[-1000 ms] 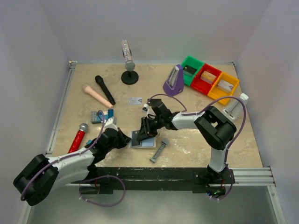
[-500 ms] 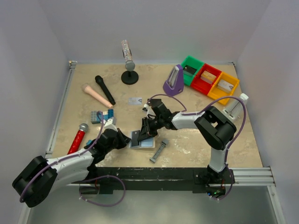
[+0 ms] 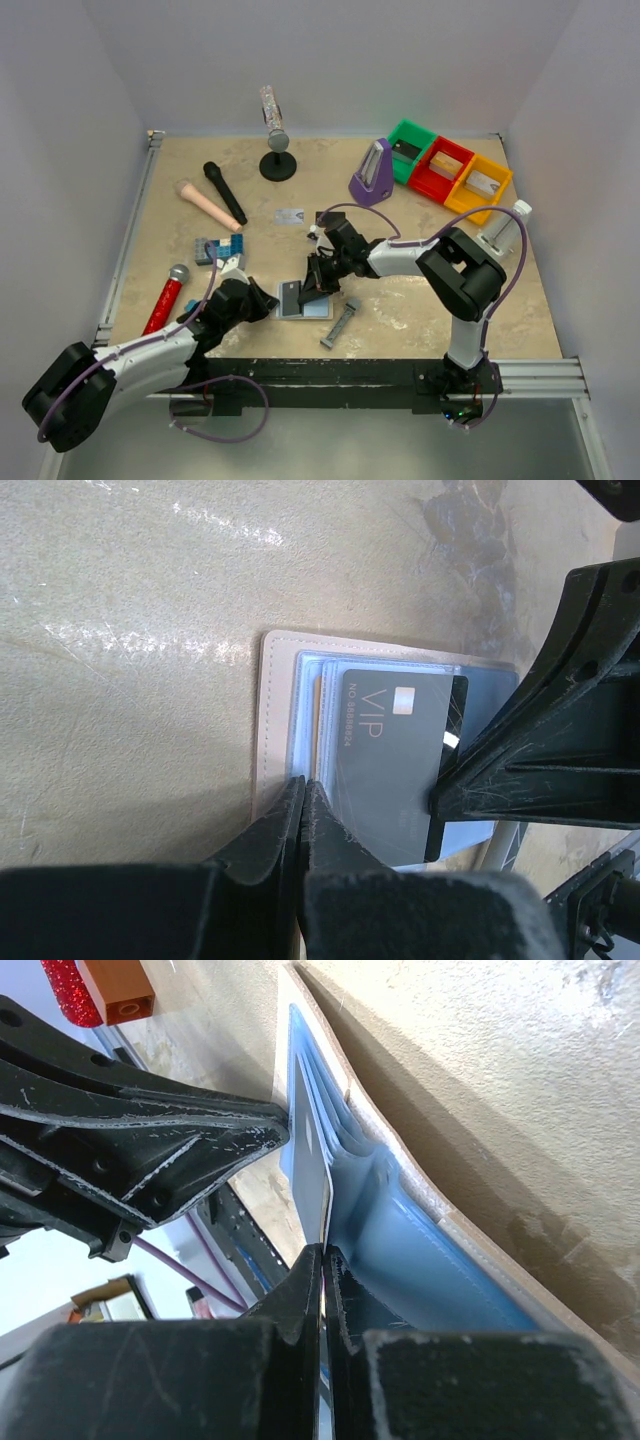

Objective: Take the credit cards out of the card holder
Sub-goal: Remove the credit card from the card holder.

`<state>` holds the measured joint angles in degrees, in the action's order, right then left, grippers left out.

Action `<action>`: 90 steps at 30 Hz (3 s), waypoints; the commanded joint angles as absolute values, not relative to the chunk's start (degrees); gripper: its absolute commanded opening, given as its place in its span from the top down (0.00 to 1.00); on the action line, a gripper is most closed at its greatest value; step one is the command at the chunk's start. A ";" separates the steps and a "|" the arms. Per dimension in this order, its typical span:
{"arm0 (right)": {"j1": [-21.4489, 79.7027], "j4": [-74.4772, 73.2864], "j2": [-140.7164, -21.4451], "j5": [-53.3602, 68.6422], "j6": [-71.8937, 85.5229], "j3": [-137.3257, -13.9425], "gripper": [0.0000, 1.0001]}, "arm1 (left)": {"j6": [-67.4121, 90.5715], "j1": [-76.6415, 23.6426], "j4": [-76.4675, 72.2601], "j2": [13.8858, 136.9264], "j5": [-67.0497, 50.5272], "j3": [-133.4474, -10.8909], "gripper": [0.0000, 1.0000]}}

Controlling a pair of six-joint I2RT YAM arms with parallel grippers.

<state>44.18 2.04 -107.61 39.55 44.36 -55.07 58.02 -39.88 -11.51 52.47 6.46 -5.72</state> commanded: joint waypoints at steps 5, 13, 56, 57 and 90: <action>43.51 0.53 -104.33 37.53 43.77 -55.90 1.00 | 58.36 -40.17 -8.70 51.77 8.44 -4.66 1.00; 42.89 0.44 -103.97 37.35 44.03 -55.02 1.00 | 58.36 -40.17 -8.00 51.94 9.05 -4.66 1.00; 40.96 3.77 -103.80 41.31 43.94 -53.44 0.91 | 56.95 -40.17 -25.22 62.57 -1.67 -9.14 0.85; 41.04 4.21 -103.62 41.22 44.29 -53.26 0.88 | 57.04 -40.17 -25.40 62.93 -1.67 -9.05 0.86; 41.57 8.09 -104.60 42.98 48.87 -53.61 0.78 | 57.92 -40.25 -31.29 66.54 -3.17 -6.68 0.91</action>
<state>40.75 6.92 -105.82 40.45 49.06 -51.55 57.71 -39.88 -29.10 67.26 -2.02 -7.49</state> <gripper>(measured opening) 0.234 0.098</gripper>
